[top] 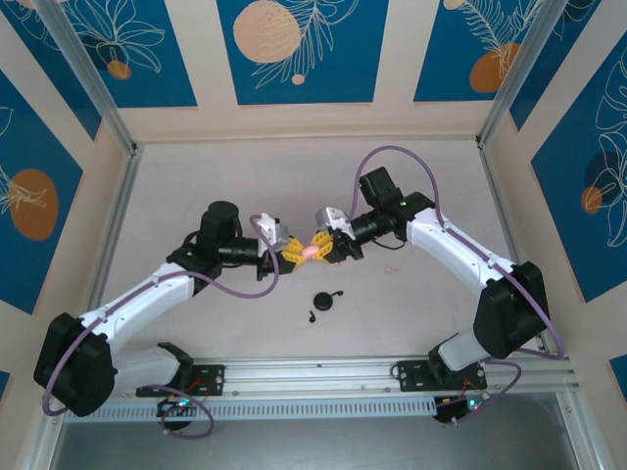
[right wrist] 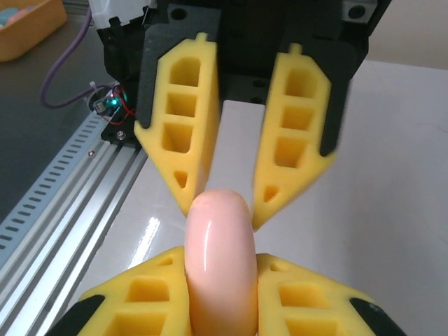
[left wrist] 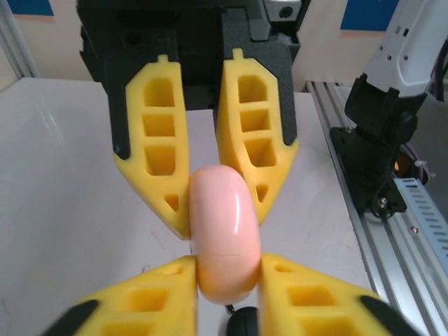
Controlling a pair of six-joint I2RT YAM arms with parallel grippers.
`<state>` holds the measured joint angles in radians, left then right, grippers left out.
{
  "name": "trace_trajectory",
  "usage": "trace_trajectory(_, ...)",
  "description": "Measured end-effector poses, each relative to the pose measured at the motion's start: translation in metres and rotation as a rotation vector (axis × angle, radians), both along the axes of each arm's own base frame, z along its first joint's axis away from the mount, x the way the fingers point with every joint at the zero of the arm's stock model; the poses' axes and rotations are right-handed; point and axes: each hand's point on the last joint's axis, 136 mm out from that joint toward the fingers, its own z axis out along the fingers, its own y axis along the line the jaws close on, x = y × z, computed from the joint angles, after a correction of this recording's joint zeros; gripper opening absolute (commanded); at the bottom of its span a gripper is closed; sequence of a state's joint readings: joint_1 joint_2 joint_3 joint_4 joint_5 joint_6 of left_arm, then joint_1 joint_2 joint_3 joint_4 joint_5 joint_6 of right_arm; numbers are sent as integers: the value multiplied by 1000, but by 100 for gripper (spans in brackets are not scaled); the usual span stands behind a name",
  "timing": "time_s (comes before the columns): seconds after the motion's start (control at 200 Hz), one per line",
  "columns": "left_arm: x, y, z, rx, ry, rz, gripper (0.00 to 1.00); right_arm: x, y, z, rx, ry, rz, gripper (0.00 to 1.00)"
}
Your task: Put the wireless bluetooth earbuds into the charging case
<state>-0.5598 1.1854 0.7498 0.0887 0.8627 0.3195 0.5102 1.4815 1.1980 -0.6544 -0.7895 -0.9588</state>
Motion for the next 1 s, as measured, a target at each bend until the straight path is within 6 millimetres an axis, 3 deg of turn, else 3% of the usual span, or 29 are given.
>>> trace_trajectory(0.055, 0, 0, -1, 1, -2, 2, 44, 1, 0, 1, 4, 2, -4, 16)
trace_trajectory(0.45, -3, -2, -2, 6, -9, -2, 49, -1, -3, 6, 45, 41, -27, 16)
trace_trajectory(0.635, -5, -3, -2, 6, -9, -6, 48, -6, 2, 4, 43, 49, -5, 16)
trace_trajectory(1.0, -6, -3, -7, 23, -2, -6, 34, -8, 10, 0, 30, 66, 18, 16)
